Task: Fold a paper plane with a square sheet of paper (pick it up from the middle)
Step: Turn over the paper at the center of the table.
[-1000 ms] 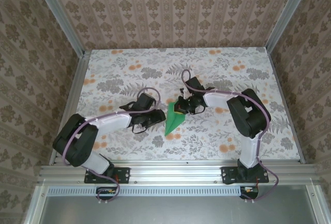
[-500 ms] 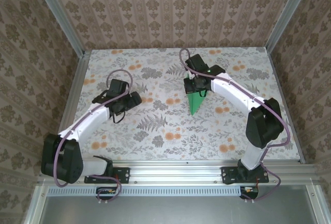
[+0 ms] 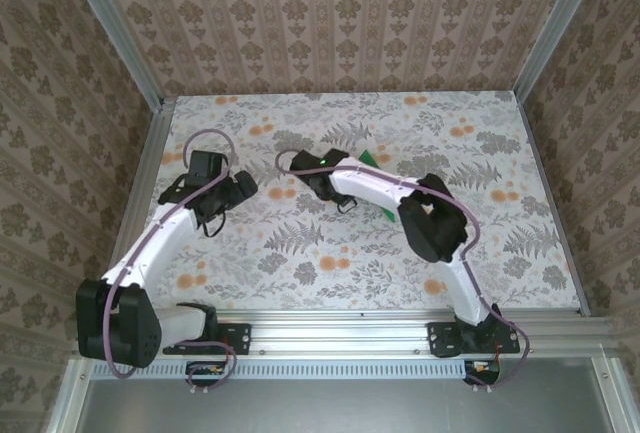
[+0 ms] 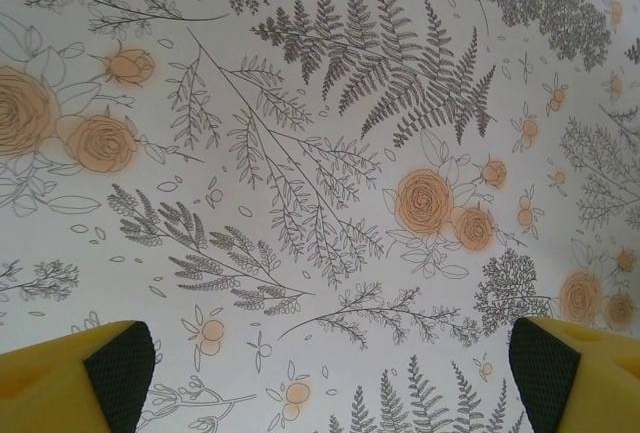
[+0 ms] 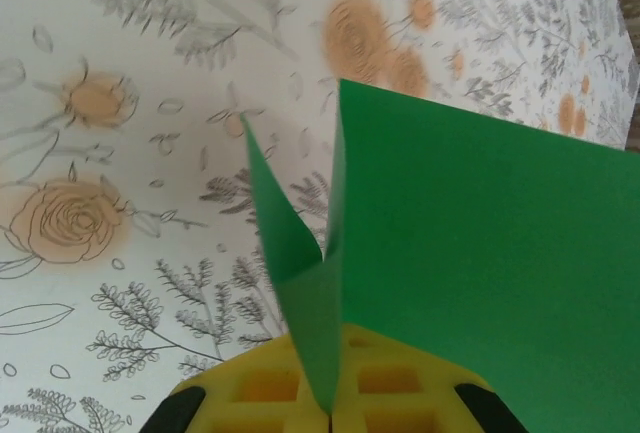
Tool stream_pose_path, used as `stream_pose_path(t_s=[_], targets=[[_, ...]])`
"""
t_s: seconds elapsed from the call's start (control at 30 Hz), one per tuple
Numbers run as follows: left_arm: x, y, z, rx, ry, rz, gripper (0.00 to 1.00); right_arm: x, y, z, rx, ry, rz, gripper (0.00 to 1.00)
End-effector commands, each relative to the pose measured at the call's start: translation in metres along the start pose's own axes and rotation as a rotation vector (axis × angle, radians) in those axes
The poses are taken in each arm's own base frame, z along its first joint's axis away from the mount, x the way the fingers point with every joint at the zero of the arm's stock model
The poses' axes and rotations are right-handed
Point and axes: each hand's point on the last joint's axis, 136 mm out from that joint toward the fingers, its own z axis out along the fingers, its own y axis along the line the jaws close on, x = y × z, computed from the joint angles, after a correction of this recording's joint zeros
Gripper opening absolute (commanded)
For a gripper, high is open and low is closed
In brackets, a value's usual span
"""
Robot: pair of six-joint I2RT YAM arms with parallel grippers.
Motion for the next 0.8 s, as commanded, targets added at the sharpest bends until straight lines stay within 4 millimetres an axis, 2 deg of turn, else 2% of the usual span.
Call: stream_pose_path(t_s=[0.0, 0.1, 0.27, 0.57, 0.67, 0.77], targets=[[-0.01, -0.001, -0.02, 0.033, -0.021, -0.007, 0.96, 0.0, -0.002, -0.003, 0.091, 0.009, -0.039, 0.09], [-0.013, 0.003, -0.029, 0.036, -0.035, -0.021, 0.97, 0.005, 0.031, 0.0, 0.013, 0.035, -0.05, 0.11], [-0.012, 0.006, -0.037, 0.043, -0.039, -0.029, 0.98, 0.013, 0.07, -0.001, -0.066, 0.058, -0.065, 0.15], [-0.007, 0.007, -0.041, 0.059, -0.034, -0.034, 0.98, 0.025, 0.115, -0.017, -0.266, 0.091, -0.021, 0.26], [-0.004, 0.006, -0.041, 0.069, -0.029, -0.037, 0.98, 0.023, 0.117, -0.034, -0.315, 0.079, 0.003, 0.3], [-0.001, 0.005, -0.04, 0.084, -0.019, -0.048, 0.99, 0.014, 0.109, -0.069, -0.399, 0.034, 0.044, 0.38]])
